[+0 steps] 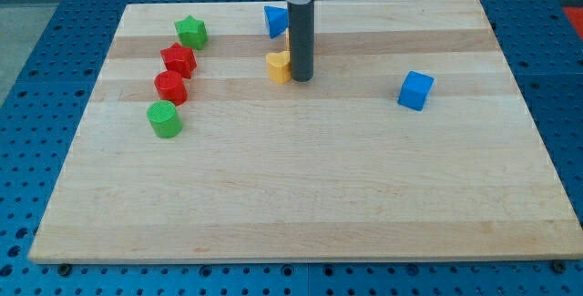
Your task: Move the blue cube below the yellow heart
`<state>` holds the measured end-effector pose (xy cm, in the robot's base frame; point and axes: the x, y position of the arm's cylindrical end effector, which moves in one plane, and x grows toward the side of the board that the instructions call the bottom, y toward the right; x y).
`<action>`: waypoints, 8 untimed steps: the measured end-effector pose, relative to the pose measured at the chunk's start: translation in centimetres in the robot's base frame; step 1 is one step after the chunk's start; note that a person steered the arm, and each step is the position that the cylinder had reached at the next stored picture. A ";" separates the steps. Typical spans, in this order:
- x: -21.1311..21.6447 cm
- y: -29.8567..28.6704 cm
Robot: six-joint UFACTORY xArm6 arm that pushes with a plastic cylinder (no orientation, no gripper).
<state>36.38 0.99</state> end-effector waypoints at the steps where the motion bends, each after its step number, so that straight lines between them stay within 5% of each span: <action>1: -1.6 7.9; 2: -1.5 17.8; 3: 5.1 21.3; 8: 0.7 10.2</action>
<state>37.08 11.22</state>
